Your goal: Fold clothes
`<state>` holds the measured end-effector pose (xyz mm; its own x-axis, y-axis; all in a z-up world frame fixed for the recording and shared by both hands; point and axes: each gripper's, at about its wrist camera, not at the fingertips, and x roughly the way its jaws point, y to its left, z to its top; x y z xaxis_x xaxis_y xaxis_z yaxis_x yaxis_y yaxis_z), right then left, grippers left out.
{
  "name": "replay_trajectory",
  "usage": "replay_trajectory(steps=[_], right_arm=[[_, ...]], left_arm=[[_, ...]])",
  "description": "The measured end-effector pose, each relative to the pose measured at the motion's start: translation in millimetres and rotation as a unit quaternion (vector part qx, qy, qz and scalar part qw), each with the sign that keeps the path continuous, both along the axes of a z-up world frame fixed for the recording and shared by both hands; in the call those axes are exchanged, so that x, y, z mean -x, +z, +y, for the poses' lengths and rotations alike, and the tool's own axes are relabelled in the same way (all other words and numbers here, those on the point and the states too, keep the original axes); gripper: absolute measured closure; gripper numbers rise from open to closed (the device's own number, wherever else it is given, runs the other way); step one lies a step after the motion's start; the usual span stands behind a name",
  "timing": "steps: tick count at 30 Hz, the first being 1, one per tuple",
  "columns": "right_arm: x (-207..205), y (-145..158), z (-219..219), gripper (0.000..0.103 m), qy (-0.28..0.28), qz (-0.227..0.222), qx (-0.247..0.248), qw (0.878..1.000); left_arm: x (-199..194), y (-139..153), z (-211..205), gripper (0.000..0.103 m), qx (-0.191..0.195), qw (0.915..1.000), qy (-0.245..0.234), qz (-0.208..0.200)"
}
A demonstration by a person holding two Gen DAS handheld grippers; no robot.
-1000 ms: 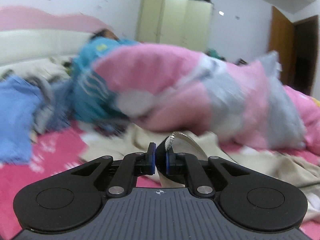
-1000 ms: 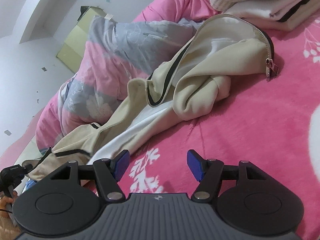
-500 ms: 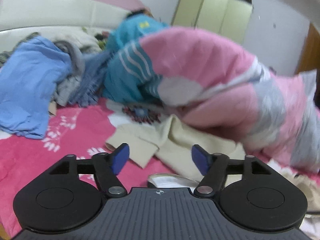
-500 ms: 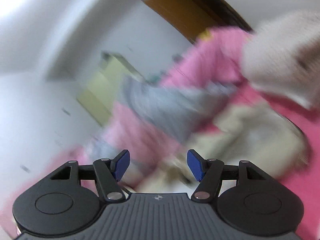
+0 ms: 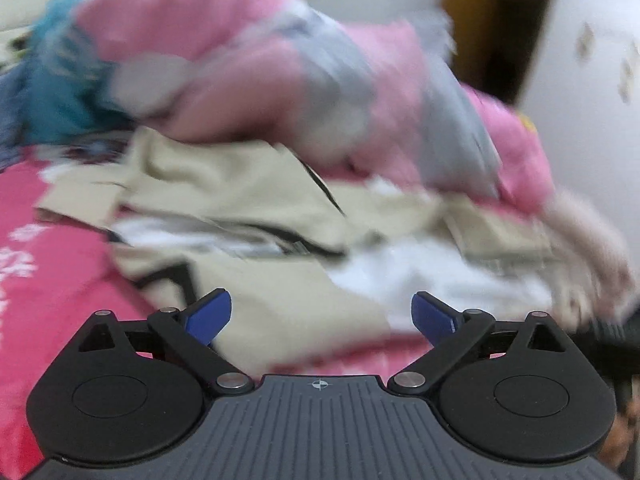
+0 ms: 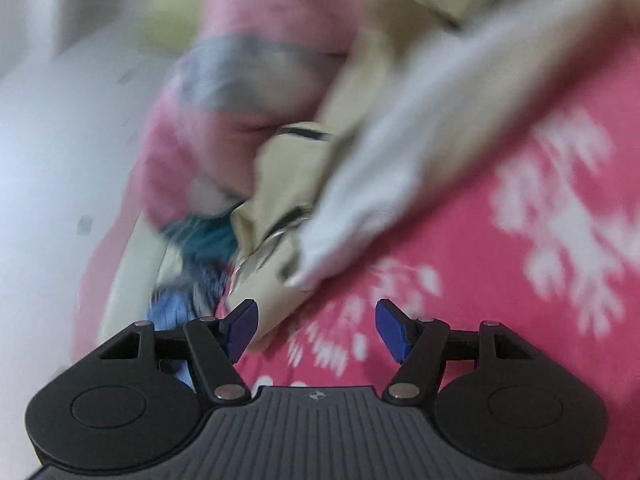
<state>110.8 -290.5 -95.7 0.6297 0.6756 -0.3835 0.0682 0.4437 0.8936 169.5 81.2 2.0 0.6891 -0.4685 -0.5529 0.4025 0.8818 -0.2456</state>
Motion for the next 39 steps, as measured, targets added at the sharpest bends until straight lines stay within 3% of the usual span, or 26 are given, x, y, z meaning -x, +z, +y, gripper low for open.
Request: replay_trajectory(steps=[1, 4, 7, 11, 13, 14, 15, 17, 21, 23, 31, 34, 37, 38, 39], right_arm=[[-2.4, -9.8, -4.4, 0.036, -0.014, 0.024, -0.019, 0.999], [-11.7, -20.1, -19.6, 0.036, -0.053, 0.032, -0.067, 0.996], [-24.6, -22.1, -22.3, 0.037, -0.081, 0.030, -0.058, 0.995], [-40.1, -29.5, -19.2, 0.055, -0.098, 0.031, -0.056, 0.993], [-47.4, -31.5, -16.7, 0.073, -0.100, 0.027, -0.054, 0.993], [-49.7, -32.4, -15.7, 0.088, -0.100, 0.026, -0.059, 0.993], [-51.8, -32.9, -14.4, 0.092, -0.100, 0.024, -0.064, 0.993], [-49.5, -22.6, -11.0, 0.095, -0.102, -0.003, -0.072, 0.992], [-34.8, 21.4, -14.1, 0.097, -0.086, -0.093, -0.042, 0.991], [-27.6, 33.3, -17.9, 0.097, -0.085, -0.111, -0.033, 0.990], [-12.0, 5.4, -19.8, 0.097, -0.088, -0.074, -0.058, 0.992], [-9.4, -2.2, -20.4, 0.097, -0.087, -0.070, -0.060, 0.992], [-12.6, -1.9, -20.9, 0.097, -0.083, -0.076, -0.052, 0.992], [-14.2, -1.1, -21.1, 0.097, -0.082, -0.080, -0.049, 0.992], [-15.8, -0.2, -21.4, 0.097, -0.080, -0.083, -0.045, 0.992]], left_arm=[[1.3, -7.5, -10.5, 0.005, -0.017, 0.9998, -0.013, 0.001], [-4.9, -29.6, -27.8, 0.005, -0.049, 0.9985, -0.005, 0.024], [-13.2, -42.5, -23.6, 0.005, -0.013, 0.9984, 0.024, 0.049], [-20.5, -46.8, -12.4, 0.005, 0.058, 0.9936, 0.066, 0.072], [-23.2, -47.1, -11.2, 0.005, 0.074, 0.9910, 0.081, 0.076], [-24.0, -46.9, -12.0, 0.007, 0.076, 0.9901, 0.089, 0.076], [-24.0, -46.0, -12.8, 0.010, 0.075, 0.9899, 0.093, 0.077], [-23.0, -43.5, -13.5, 0.014, 0.073, 0.9896, 0.095, 0.080], [-20.6, -36.7, -12.1, 0.015, 0.080, 0.9886, 0.094, 0.086], [-17.7, -30.4, -10.5, 0.015, 0.086, 0.9884, 0.091, 0.085], [-20.3, -16.8, -42.4, 0.009, 0.055, 0.9942, 0.061, 0.069], [-30.4, -26.8, -59.6, 0.012, 0.021, 0.9946, 0.066, 0.077], [-35.1, -33.9, -62.8, 0.039, 0.001, 0.9941, 0.076, 0.077], [-36.4, -36.1, -63.2, 0.057, -0.004, 0.9938, 0.080, 0.077], [-37.7, -38.3, -63.6, 0.069, -0.010, 0.9935, 0.083, 0.076]])
